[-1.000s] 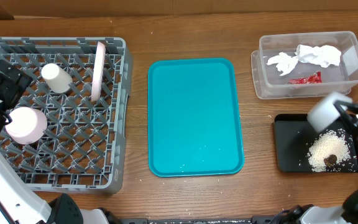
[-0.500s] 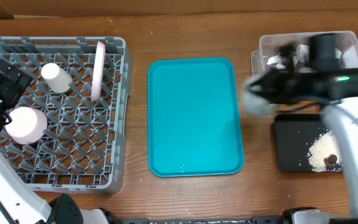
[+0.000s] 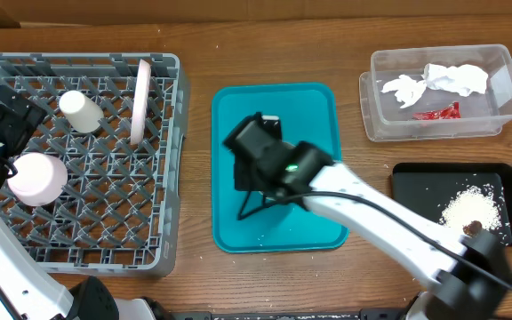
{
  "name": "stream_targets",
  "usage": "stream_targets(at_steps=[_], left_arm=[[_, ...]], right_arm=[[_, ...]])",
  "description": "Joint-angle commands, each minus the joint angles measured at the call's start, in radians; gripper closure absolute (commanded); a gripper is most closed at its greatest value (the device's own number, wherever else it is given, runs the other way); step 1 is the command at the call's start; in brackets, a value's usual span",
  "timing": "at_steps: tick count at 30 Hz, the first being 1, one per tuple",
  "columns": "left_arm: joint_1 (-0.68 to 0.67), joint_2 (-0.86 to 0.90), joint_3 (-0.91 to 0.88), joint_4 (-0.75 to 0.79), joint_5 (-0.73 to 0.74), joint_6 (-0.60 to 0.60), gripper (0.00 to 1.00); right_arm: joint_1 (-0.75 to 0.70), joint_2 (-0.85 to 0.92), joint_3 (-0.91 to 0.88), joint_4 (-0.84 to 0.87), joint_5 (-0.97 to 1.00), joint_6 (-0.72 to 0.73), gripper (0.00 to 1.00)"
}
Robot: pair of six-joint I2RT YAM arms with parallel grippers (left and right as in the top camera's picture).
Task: Sort waste into correct bins and load items into the dishwasher
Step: 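Carry the empty bowl left and set it on the teal tray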
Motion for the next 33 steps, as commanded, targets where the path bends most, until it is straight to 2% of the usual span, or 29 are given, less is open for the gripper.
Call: stream_targets(at_steps=[1, 7, 13, 17, 23, 26, 27, 28, 33], left_arm=[[0.004, 0.003, 0.001, -0.002, 0.007, -0.017, 0.0], [0.004, 0.003, 0.001, -0.002, 0.007, -0.017, 0.0], [0.004, 0.003, 0.001, -0.002, 0.007, -0.017, 0.0], [0.004, 0.003, 0.001, -0.002, 0.007, -0.017, 0.0], [0.004, 0.003, 0.001, -0.002, 0.007, -0.017, 0.0], [0.004, 0.003, 0.001, -0.002, 0.007, -0.017, 0.0], [0.004, 0.003, 0.001, -0.002, 0.007, -0.017, 0.0], [0.004, 0.003, 0.001, -0.002, 0.007, -0.017, 0.0], [0.004, 0.003, 0.001, -0.002, 0.007, -0.016, 0.0]], right_arm=[[0.031, 0.071, 0.019, 0.023, 0.098, 0.06, 0.96], [0.064, 0.098, 0.019, 0.077, 0.029, 0.06, 0.96], [0.09, 0.108, 0.018, 0.092, -0.003, 0.057, 0.89], [0.108, 0.128, 0.012, 0.088, -0.007, 0.057, 0.89], [0.116, 0.132, 0.027, 0.074, -0.008, 0.056, 0.73], [0.071, 0.109, 0.115, -0.023, -0.003, 0.056, 0.67], [0.021, 0.095, 0.193, -0.11, 0.002, 0.056, 0.37], [-0.011, 0.088, 0.235, -0.157, 0.008, 0.055, 0.0], [-0.238, 0.076, 0.454, -0.426, 0.055, 0.053, 0.0]])
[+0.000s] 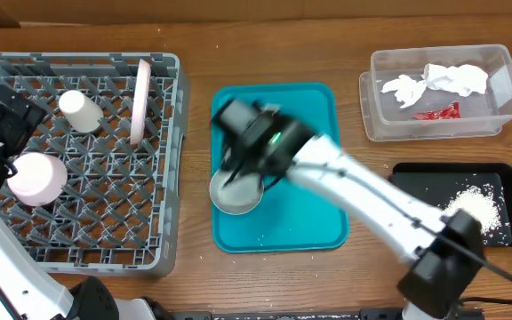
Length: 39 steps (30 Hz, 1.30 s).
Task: Sort waste into correct bins and load items into the dishwasher
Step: 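Carry the empty bowl left and set it on the teal tray, then move the left gripper to the bowl on the teal tray and grasp its rim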
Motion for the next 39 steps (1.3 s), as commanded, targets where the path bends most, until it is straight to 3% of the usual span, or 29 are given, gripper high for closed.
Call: stream_targets(at_steps=[1, 7, 11, 18, 21, 25, 27, 31, 33, 34, 39], left_arm=[[0.004, 0.003, 0.001, -0.002, 0.005, -0.016, 0.0], [0.004, 0.003, 0.001, -0.002, 0.005, -0.017, 0.0], [0.004, 0.003, 0.001, -0.002, 0.005, -0.017, 0.0], [0.004, 0.003, 0.001, -0.002, 0.037, -0.018, 0.0], [0.004, 0.003, 0.001, -0.002, 0.177, 0.003, 0.0], [-0.036, 0.003, -0.001, -0.002, 0.574, 0.177, 0.0], [-0.154, 0.003, -0.005, -0.002, 0.655, 0.299, 0.0], [-0.419, 0.003, -0.034, -0.002, 0.528, 0.357, 0.0], [-0.569, 0.004, -0.074, 0.013, 0.436, 0.341, 0.04], [-0.69, 0.004, -0.12, 0.037, 0.347, 0.32, 0.21], [-0.999, 0.018, -0.336, 0.177, 0.038, 0.105, 0.25]], right_arm=[[-0.21, -0.047, 0.164, -0.136, 0.065, 0.001, 0.0], [-0.541, -0.047, 0.218, -0.286, 0.064, 0.001, 0.0], [-0.738, -0.045, 0.213, -0.259, 0.064, 0.001, 0.0], [-0.953, -0.045, 0.213, -0.196, 0.064, 0.002, 0.0], [-1.009, -0.045, 0.213, -0.194, 0.064, 0.001, 0.0], [-1.059, -0.045, 0.213, -0.194, 0.064, 0.001, 0.0], [-1.074, -0.045, 0.213, -0.194, 0.064, 0.002, 0.0], [-1.074, -0.045, 0.213, -0.194, 0.064, 0.002, 0.0], [-1.074, -0.045, 0.213, -0.194, 0.064, 0.002, 0.0], [-1.074, -0.045, 0.213, -0.194, 0.064, 0.002, 0.0], [-1.074, -0.045, 0.213, -0.194, 0.064, 0.002, 0.0]])
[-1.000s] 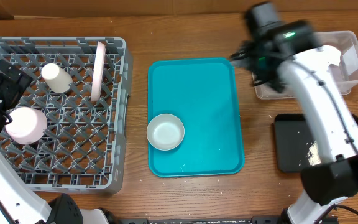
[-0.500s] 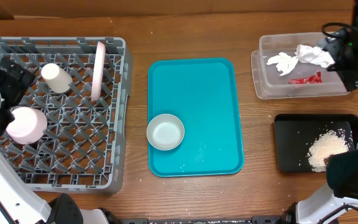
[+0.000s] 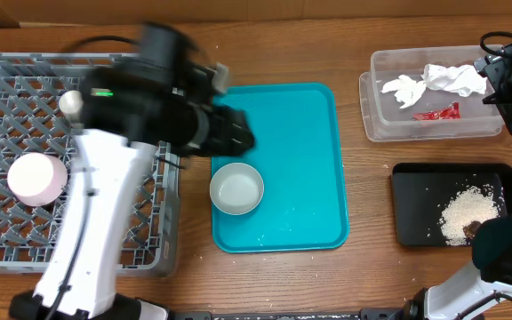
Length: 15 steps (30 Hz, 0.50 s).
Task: Sort waste into correct bins and load items into the dishwasher
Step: 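Move the left gripper to the bowl on the teal tray and grasp its rim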
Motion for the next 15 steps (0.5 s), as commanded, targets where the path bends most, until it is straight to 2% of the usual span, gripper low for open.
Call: stream_targets(at_steps=[1, 4, 7, 12, 15], left_arm=[[-0.258, 0.026, -0.216, 0.125, -0.351, -0.215, 0.27], [-0.362, 0.072, -0.321, 0.221, -0.447, -0.274, 0.28], [-0.428, 0.141, -0.396, 0.314, -0.459, -0.308, 0.31], [-0.473, 0.286, -0.424, 0.354, -0.508, -0.333, 0.54], [-0.466, 0.348, -0.424, 0.353, -0.515, -0.335, 0.57]], right_arm=[[-0.002, -0.02, 0.011, 0.005, 0.006, 0.001, 0.0], [-0.002, -0.02, 0.011, 0.005, 0.006, 0.001, 0.0], [-0.002, -0.02, 0.011, 0.005, 0.006, 0.001, 0.0], [-0.002, -0.02, 0.011, 0.005, 0.006, 0.001, 0.0], [-0.002, -0.02, 0.011, 0.005, 0.006, 0.001, 0.0]])
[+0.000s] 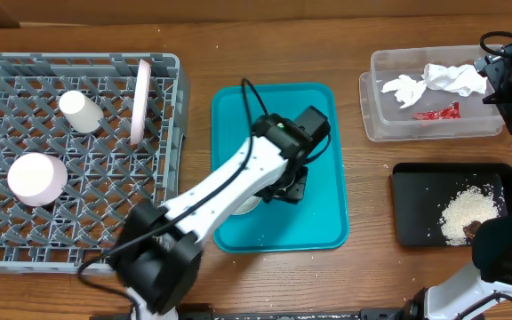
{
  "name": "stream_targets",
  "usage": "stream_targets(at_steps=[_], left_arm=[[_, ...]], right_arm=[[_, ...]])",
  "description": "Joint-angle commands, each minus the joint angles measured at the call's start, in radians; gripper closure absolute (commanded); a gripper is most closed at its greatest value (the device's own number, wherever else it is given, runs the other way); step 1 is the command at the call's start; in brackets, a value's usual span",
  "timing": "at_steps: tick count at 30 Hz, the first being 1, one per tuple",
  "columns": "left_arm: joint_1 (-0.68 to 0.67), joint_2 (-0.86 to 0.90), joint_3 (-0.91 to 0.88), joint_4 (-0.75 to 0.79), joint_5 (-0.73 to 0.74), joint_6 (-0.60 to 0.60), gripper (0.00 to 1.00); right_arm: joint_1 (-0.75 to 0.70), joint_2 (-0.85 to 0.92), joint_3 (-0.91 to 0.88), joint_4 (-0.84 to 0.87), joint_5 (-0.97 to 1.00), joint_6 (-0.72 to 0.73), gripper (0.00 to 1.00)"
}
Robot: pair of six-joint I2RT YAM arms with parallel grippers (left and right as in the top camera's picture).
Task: Sort waste into correct bins and load items into the dishwasher
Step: 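Move the left gripper to the bowl on the teal tray and grasp its rim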
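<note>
On the teal tray [314,116] lies a white bowl [251,205]; only a sliver shows under my left arm. The left gripper [290,188] is down at the bowl's right side, and its dark fingers hide whether they are open or shut on the rim. The grey dish rack [78,227] on the left holds an upright pink plate [138,100], a white cup [81,111] and a pink cup [36,177]. My right gripper [505,87] hangs at the far right edge by the clear bin, its jaws not readable.
A clear plastic bin [389,120] at the back right holds crumpled white tissue [443,80] and a red wrapper [437,112]. A black tray [416,209] at the front right carries spilled rice [468,211]. The left arm's white link crosses the tray's left half.
My left arm was over the gap between the rack and the tray; now it stretches across the tray with its gripper at the bowl, covering most of it. The right arm has stayed put.
My right arm first covered the middle of the teal tray. Then the white bowl showed under its gripper at the tray's left side. After that the right arm was back at the far right, the bowl lay free, and the left arm stood near it; now its gripper is at the bowl.
</note>
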Motion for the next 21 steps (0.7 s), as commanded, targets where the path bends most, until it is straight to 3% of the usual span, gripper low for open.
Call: stream_targets(at_steps=[1, 11, 13, 16, 21], left_arm=[[0.013, 0.055, -0.006, 0.001, -0.064, -0.037, 0.57], [0.048, 0.069, -0.008, 0.006, -0.126, -0.064, 0.49], [0.048, 0.069, -0.022, 0.008, -0.109, -0.101, 0.5], [0.039, 0.069, -0.064, 0.048, -0.026, -0.121, 0.61], [0.028, 0.069, -0.132, 0.136, 0.007, -0.125, 0.59]], right_arm=[[-0.002, -0.02, 0.011, 0.004, 0.006, 0.0, 0.0], [-0.002, -0.02, 0.011, 0.004, 0.006, 0.0, 0.0], [-0.002, -0.02, 0.011, 0.004, 0.006, 0.0, 0.0], [-0.002, -0.02, 0.011, 0.004, 0.006, 0.0, 0.0], [-0.002, -0.02, 0.011, 0.004, 0.006, 0.0, 0.0]])
